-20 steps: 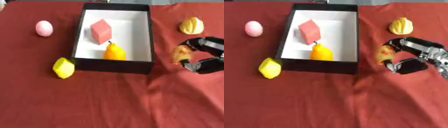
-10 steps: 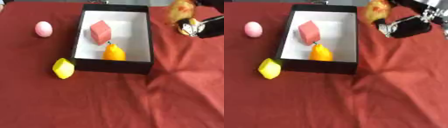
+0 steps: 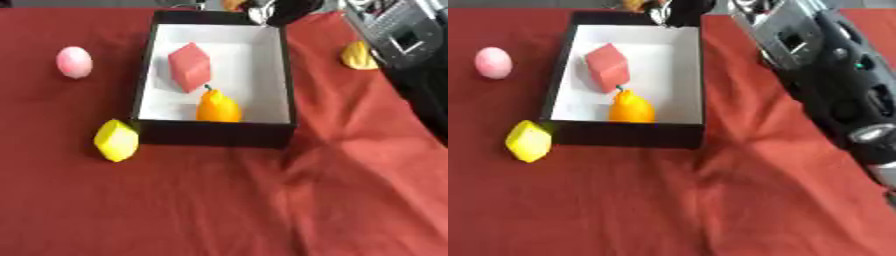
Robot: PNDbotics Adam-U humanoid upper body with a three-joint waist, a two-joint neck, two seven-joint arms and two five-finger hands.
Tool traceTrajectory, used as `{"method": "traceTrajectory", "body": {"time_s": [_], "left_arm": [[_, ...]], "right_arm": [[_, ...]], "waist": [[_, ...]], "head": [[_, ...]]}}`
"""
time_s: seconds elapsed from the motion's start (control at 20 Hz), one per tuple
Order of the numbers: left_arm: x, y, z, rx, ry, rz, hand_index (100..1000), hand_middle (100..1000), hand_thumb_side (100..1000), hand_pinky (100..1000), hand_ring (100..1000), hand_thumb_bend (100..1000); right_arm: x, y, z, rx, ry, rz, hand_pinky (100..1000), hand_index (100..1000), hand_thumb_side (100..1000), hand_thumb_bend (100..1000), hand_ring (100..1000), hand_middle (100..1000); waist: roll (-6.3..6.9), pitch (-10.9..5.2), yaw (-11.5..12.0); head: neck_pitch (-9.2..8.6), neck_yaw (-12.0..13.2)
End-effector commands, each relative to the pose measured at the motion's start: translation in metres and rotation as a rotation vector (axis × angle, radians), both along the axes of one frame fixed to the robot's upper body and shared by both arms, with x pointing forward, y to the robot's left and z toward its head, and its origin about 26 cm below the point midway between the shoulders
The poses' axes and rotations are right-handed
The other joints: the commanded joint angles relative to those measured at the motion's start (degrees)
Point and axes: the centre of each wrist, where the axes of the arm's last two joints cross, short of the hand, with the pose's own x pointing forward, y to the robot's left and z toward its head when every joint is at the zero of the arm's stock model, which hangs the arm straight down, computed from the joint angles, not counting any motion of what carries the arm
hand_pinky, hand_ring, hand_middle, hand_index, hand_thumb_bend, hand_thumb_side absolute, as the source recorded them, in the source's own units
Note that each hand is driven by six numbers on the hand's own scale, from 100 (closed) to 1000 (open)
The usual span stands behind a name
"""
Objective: Pick up objects on the table and place them in the box.
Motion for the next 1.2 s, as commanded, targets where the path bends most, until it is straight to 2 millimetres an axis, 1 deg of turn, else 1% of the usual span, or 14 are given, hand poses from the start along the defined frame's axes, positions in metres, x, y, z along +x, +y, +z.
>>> {"method": "traceTrajectory", "body": {"time_s": [0.05,0.1,0.2,0.25,0.3,0.35,0.45,0.55,0.75,0.85,0.95,1.0,1.05,1.2], "left_arm": [[0.000,0.001,0.016,0.025,-0.049,0.006,786,841,860,641,832,298],[0.000,0.001,0.016,0.023,-0.052,0.009,786,841,860,641,832,298],[0.000,0.001,0.016,0.021,-0.053,0.013,785,841,860,642,831,300],[0.000,0.001,0.016,0.020,-0.053,0.013,784,841,861,642,831,299],[0.000,0.001,0.016,0.020,-0.053,0.013,784,840,861,642,831,299],[0.001,0.001,0.016,0.020,-0.053,0.012,784,840,861,641,830,298],[0.001,0.001,0.016,0.019,-0.052,0.010,784,838,861,641,829,298],[0.001,0.001,0.016,0.019,-0.051,0.007,784,838,861,641,828,297],[0.002,0.000,0.015,0.021,-0.043,-0.001,784,836,865,641,826,295],[0.002,0.000,0.015,0.024,-0.039,-0.002,783,835,865,640,825,294],[0.001,0.001,0.014,0.027,-0.036,-0.001,782,834,864,640,824,293],[0.001,0.002,0.014,0.029,-0.034,0.001,782,834,865,640,824,293],[0.001,0.003,0.014,0.032,-0.031,0.004,782,834,865,640,824,293],[-0.001,0.006,0.012,0.037,-0.023,0.014,782,834,866,640,823,292]], "right_arm": [[0.022,0.007,-0.015,-0.048,-0.019,-0.039,860,758,100,240,769,669],[0.027,0.008,-0.023,-0.064,-0.019,-0.049,860,759,100,244,769,670],[0.035,0.008,-0.038,-0.096,-0.019,-0.067,859,798,100,307,782,708],[0.038,0.007,-0.044,-0.109,-0.021,-0.070,859,836,100,363,792,733],[0.040,0.006,-0.047,-0.119,-0.026,-0.070,860,878,100,353,804,753],[0.041,0.006,-0.048,-0.128,-0.039,-0.065,870,919,100,334,837,784],[0.041,0.005,-0.047,-0.144,-0.063,-0.049,892,953,100,369,871,798],[0.040,0.004,-0.043,-0.150,-0.093,-0.044,906,959,100,315,864,788],[0.037,0.004,-0.036,-0.093,-0.142,-0.039,908,962,100,316,856,778],[0.031,0.004,-0.026,-0.051,-0.162,-0.024,911,958,100,319,863,779],[0.025,-0.004,-0.011,-0.013,-0.178,-0.020,912,945,100,337,869,777],[0.022,-0.011,-0.005,-0.001,-0.175,-0.025,914,942,100,347,873,777],[0.021,-0.020,0.000,0.007,-0.163,-0.033,916,938,100,356,879,776],[0.020,-0.058,0.012,0.018,-0.111,-0.088,917,934,100,371,884,776]], "waist": [[0.17,-1.49,0.5],[0.14,-1.44,0.6],[0.11,-1.35,0.8],[0.11,-1.33,0.8],[0.12,-1.31,0.8],[0.14,-1.31,0.7],[0.21,-1.31,0.5],[0.30,-1.35,0.2],[0.43,-1.37,-0.1],[0.45,-1.42,-0.3],[0.42,-1.54,-0.5],[0.38,-1.63,-0.6],[0.30,-1.74,-0.8],[0.02,-2.05,-1.4]], "head": [[-0.14,-1.1],[-0.14,-1.3],[-0.14,-1.4],[-0.14,-1.4],[-0.14,-1.4],[-0.14,-1.4],[-0.14,-1.2],[-0.14,-1.1],[-0.14,-0.9],[-0.14,-0.8],[-0.14,-0.5],[-0.14,-0.3],[-0.14,-0.1],[-0.14,0.6]]}}
